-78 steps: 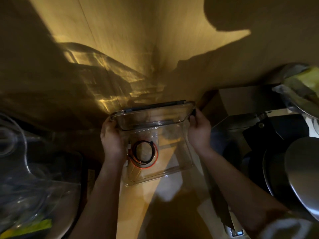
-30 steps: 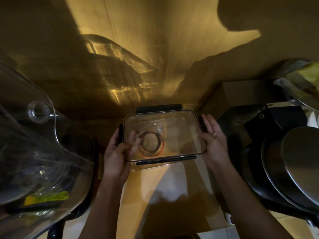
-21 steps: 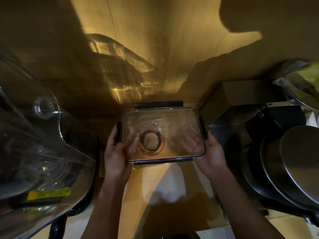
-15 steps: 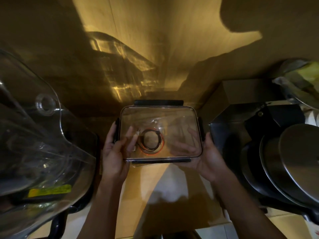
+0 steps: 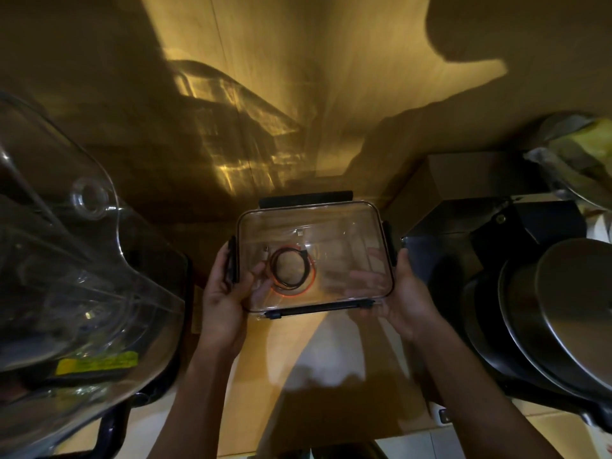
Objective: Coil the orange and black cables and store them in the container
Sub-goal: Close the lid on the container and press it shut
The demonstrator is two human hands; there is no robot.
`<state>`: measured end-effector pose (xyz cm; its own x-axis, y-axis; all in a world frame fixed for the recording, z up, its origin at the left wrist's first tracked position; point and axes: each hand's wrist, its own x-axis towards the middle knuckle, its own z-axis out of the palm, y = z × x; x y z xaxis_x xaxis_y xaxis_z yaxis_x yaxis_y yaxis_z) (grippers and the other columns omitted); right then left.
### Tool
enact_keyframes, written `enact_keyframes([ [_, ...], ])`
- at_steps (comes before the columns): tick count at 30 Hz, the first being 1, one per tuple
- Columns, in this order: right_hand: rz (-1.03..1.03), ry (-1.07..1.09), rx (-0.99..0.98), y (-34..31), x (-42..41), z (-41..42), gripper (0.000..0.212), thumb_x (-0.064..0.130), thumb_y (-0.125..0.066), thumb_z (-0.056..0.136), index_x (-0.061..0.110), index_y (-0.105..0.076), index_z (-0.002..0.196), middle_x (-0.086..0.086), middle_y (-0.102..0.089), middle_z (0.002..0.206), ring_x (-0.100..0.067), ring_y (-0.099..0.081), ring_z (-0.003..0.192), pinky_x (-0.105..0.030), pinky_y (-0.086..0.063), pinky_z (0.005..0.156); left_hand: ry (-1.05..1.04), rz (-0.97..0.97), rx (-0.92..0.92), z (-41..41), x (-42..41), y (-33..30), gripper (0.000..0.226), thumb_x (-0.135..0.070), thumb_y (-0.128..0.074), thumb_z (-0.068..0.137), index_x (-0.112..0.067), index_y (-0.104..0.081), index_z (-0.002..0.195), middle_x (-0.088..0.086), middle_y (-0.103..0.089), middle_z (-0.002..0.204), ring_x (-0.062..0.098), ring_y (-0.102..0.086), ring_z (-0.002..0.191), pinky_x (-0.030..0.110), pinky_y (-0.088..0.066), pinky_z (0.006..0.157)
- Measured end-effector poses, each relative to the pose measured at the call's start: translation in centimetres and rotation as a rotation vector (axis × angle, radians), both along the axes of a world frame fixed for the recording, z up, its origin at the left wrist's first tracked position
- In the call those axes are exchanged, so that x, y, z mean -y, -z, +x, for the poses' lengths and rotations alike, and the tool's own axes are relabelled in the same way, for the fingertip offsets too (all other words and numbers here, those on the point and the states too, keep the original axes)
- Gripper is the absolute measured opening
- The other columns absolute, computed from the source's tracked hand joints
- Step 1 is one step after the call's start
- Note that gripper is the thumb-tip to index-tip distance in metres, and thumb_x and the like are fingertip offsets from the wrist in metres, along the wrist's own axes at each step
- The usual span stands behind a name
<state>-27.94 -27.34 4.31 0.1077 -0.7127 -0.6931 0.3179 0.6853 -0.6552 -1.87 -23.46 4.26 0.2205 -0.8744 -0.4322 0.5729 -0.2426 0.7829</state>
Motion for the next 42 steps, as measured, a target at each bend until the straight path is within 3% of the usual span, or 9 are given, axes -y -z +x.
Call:
enact_keyframes([
  [4,-0.015,0.007,-0.141,0.4,0.6,-0.1,0.061,0.057,-0.014,0.099,0.024,-0.066,0.098,-0.005,-0.077,0.076,-0.031,-0.069,0.080,-0.044,-0.050,0.073,0.074,-0.026,0.232,0.2,-0.8,0.4,0.064,0.003,-0.059,0.088,-0.033,-0.047,0.140,-0.002,-0.063,0.132,0.019,-0.061,0.120,0.042,-0.053,0.097],
  [8,-0.018,0.025,-0.155,1.1,0.9,0.1,0.055,0.057,-0.017,0.099,0.032,-0.054,0.130,-0.005,-0.073,0.090,-0.025,-0.071,0.072,-0.045,-0.053,0.070,0.289,-0.079,0.437,0.3,-1.5,0.0,0.083,-0.001,-0.073,0.079,-0.049,-0.036,0.136,-0.031,-0.060,0.124,-0.005,-0.056,0.117,0.021,-0.053,0.086],
  [10,-0.008,0.025,-0.160,1.3,1.1,0.2,0.053,0.057,-0.018,0.099,0.032,-0.053,0.131,-0.006,-0.070,0.089,-0.025,-0.069,0.070,-0.037,-0.050,0.061,0.394,-0.107,0.455,0.3,-1.8,0.2,0.108,0.004,-0.081,0.066,-0.043,-0.023,0.145,-0.024,-0.055,0.134,-0.005,-0.053,0.122,0.017,-0.051,0.088],
  [13,-0.005,0.027,-0.167,1.1,1.1,0.4,0.051,0.056,-0.019,0.100,0.032,-0.054,0.128,-0.007,-0.069,0.088,-0.024,-0.068,0.067,-0.034,-0.047,0.057,0.473,-0.138,0.453,0.5,-2.0,0.9,0.133,0.011,-0.086,0.053,-0.033,-0.009,0.152,-0.006,-0.045,0.148,0.010,-0.046,0.134,0.028,-0.048,0.100],
  [18,-0.015,0.088,-0.266,1.4,1.1,1.1,0.058,0.054,-0.025,0.100,0.015,-0.066,0.087,-0.006,-0.071,0.066,-0.026,-0.065,0.063,-0.052,-0.047,0.087,0.443,-0.103,0.560,0.6,-1.9,1.6,0.139,0.000,-0.093,0.052,-0.034,-0.004,0.154,-0.008,-0.038,0.152,0.008,-0.040,0.139,0.035,-0.044,0.108],
  [26,-0.209,-0.002,-0.580,2.0,0.7,2.2,0.051,0.053,-0.027,0.099,0.027,-0.043,0.140,0.000,-0.057,0.130,-0.021,-0.054,0.118,-0.039,-0.047,0.093,0.428,-0.099,0.703,1.1,-1.2,2.9,0.136,-0.023,-0.099,0.048,-0.030,-0.014,0.153,-0.003,-0.041,0.151,0.018,-0.039,0.140,0.055,-0.038,0.110],
  [28,-0.232,-0.055,-0.628,1.9,0.6,2.2,0.048,0.050,-0.029,0.100,0.028,-0.038,0.142,0.007,-0.050,0.128,-0.017,-0.049,0.118,-0.038,-0.043,0.095,0.429,-0.112,0.715,1.1,-1.1,3.0,0.131,-0.019,-0.099,0.049,-0.028,-0.018,0.153,-0.004,-0.045,0.148,0.017,-0.042,0.138,0.050,-0.041,0.109],
  [32,-0.253,-0.090,-0.654,2.5,0.7,2.1,0.041,0.038,-0.032,0.103,0.027,-0.038,0.142,0.001,-0.054,0.126,-0.019,-0.054,0.114,-0.040,-0.048,0.094,0.428,-0.148,0.714,0.6,-0.8,3.2,0.125,-0.003,-0.095,0.050,-0.024,-0.023,0.150,-0.014,-0.051,0.140,0.007,-0.047,0.132,0.019,-0.046,0.098],
  [42,-0.238,-0.204,-0.667,3.7,1.1,1.7,0.038,0.036,-0.033,0.104,0.028,-0.040,0.140,0.008,-0.054,0.114,-0.013,-0.052,0.107,-0.031,-0.046,0.086,0.439,-0.101,0.654,0.3,-1.1,4.6,0.131,0.003,-0.093,0.051,-0.022,-0.016,0.153,-0.020,-0.054,0.135,0.002,-0.051,0.126,0.014,-0.048,0.089],
])
